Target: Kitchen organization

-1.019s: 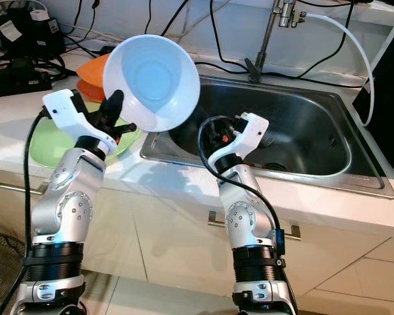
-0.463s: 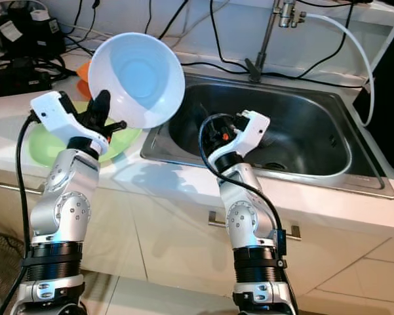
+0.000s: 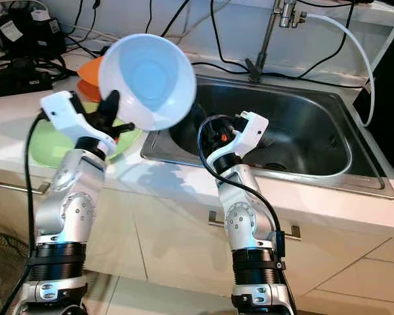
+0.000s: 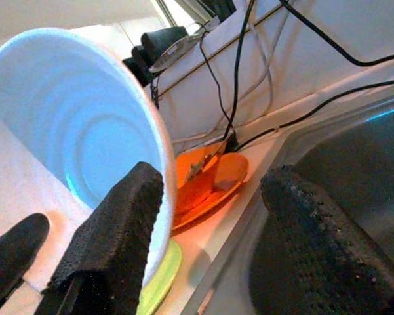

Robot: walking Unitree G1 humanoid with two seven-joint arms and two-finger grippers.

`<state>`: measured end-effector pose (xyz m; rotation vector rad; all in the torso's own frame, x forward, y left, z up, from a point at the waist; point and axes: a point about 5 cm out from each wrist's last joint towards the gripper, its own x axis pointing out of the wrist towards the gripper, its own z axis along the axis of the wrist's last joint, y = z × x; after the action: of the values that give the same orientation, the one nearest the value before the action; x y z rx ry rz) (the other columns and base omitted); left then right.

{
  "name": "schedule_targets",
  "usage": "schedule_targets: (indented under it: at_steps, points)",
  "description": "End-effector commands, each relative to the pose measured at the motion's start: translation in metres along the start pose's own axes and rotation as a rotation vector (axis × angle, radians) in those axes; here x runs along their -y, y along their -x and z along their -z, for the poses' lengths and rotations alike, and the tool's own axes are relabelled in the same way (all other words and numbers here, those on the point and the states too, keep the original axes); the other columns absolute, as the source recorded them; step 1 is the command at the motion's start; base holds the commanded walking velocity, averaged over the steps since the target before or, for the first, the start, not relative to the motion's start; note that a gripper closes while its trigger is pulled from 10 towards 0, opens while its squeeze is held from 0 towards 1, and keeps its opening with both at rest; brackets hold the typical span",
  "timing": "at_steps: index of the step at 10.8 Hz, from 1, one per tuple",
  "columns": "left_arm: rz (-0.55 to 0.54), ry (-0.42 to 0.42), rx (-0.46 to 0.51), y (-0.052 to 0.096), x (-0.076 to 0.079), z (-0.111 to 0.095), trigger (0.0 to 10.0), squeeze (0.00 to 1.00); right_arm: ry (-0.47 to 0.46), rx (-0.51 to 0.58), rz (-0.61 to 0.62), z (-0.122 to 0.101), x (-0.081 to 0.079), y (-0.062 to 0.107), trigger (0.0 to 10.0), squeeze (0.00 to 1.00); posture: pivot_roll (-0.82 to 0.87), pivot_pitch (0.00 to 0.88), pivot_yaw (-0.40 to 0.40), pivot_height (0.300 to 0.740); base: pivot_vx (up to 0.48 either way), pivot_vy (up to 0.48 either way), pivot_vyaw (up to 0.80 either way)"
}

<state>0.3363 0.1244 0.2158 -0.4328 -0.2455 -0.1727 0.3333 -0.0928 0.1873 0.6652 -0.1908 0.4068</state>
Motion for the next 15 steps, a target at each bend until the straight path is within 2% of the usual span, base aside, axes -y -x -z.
schedule_targets:
  at_steps: [1,8,9,10,15]
  points:
    - [0.049,0.006,-0.006,-0.001,0.01,0.001,10.0,0.0,-0.001,0.003,-0.009,-0.003,-0.001,0.001,10.0,0.0,0.2,0.006,-0.022,0.74,0.0,0.0,0.0]
    - [0.136,0.014,-0.076,0.002,0.019,0.01,10.0,0.0,-0.004,0.006,-0.012,-0.003,-0.003,-0.001,10.0,0.0,0.21,0.008,-0.019,0.74,0.0,0.0,0.0]
    - [0.136,0.015,-0.076,0.002,0.019,0.011,10.0,0.0,-0.007,0.01,-0.011,-0.002,-0.003,-0.001,5.8,0.0,0.21,0.006,-0.019,0.74,0.0,0.0,0.0]
    - [0.139,0.017,-0.078,0.002,0.019,0.011,10.0,0.0,-0.008,0.011,-0.01,-0.002,-0.003,-0.001,0.0,0.0,0.2,0.004,-0.017,0.74,0.0,0.0,0.0]
    - [0.166,0.04,-0.094,0.002,0.021,0.012,10.0,0.0,-0.01,0.018,-0.009,-0.002,-0.002,-0.001,0.0,0.0,0.21,0.0,-0.017,0.74,0.0,0.0,0.0]
